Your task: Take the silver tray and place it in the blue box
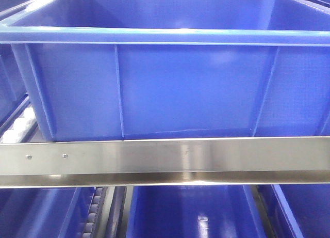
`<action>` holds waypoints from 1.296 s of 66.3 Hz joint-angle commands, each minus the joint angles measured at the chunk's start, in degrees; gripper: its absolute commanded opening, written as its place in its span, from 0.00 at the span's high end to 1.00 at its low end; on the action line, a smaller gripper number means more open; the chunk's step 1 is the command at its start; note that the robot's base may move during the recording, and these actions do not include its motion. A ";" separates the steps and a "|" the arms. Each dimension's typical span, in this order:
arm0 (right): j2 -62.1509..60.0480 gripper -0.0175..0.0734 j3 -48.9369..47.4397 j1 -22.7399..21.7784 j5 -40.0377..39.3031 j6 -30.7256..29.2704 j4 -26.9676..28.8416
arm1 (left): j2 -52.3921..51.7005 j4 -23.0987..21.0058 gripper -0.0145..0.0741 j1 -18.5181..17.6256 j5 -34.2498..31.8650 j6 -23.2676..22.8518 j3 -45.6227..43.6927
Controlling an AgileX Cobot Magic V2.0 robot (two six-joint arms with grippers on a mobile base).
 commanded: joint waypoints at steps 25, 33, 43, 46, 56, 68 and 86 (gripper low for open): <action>0.64 0.74 -1.64 0.04 -5.24 -0.44 -1.18 | -0.95 -0.47 0.94 0.10 -5.63 0.00 -0.09; 0.64 0.74 -1.64 -0.02 -5.24 -0.44 -1.29 | -0.95 -0.47 0.94 0.10 -5.63 0.00 -0.09; 0.49 0.74 1.23 -0.72 -9.02 -0.63 -3.34 | -0.95 -0.47 0.94 0.10 -5.63 0.00 -0.09; 0.28 0.74 3.25 -2.18 -11.81 -1.23 -3.29 | -0.95 -0.47 0.94 0.10 -5.63 0.00 -0.09; -1.75 0.74 10.26 -12.22 -18.92 -6.46 5.74 | -0.95 -0.47 0.94 0.10 -5.63 0.00 -0.09; -8.26 0.74 19.49 -22.98 -23.68 -14.28 14.75 | -0.95 -0.47 0.94 0.10 -5.63 0.00 -0.09; -14.02 0.74 30.78 -24.85 -31.86 -14.23 14.75 | -0.95 -0.47 0.94 0.10 -5.63 0.00 -0.09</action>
